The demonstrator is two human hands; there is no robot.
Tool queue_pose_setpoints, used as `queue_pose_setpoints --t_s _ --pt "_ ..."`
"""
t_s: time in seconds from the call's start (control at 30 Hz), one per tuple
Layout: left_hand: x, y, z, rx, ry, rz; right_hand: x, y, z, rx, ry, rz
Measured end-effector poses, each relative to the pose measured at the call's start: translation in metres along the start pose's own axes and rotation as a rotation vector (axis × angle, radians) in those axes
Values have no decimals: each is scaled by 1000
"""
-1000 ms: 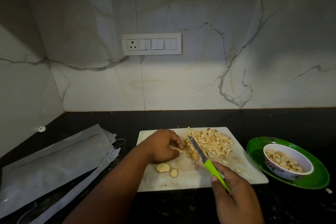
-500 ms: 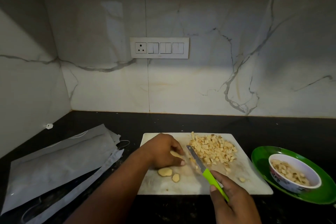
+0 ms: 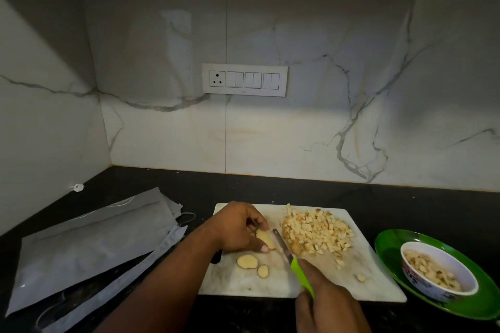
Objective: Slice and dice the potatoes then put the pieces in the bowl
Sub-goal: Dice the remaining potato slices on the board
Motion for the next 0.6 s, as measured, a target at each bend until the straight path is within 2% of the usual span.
queue_pose_setpoints --t_s 0.17,0.3,0.5,0.6 --pt "-1 1 -4 -24 38 -59 14 13 3 62 -186 -81" --pt "-2 2 -1 17 80 -102 18 23 7 67 -225 -121" --pt "-2 6 1 29 92 -112 14 27 29 221 -301 -67" --pt "-1 9 3 34 92 -145 15 26 32 252 -408 -115"
Point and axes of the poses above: each hand's wrist, its own y-axis towards the middle knuckle, its own z-axis out of the palm, x = y × z, the point moved 7 cm from there along y, towards the middle knuckle, and after that the axes turned 10 degrees about -z, right-handed, at the moved point
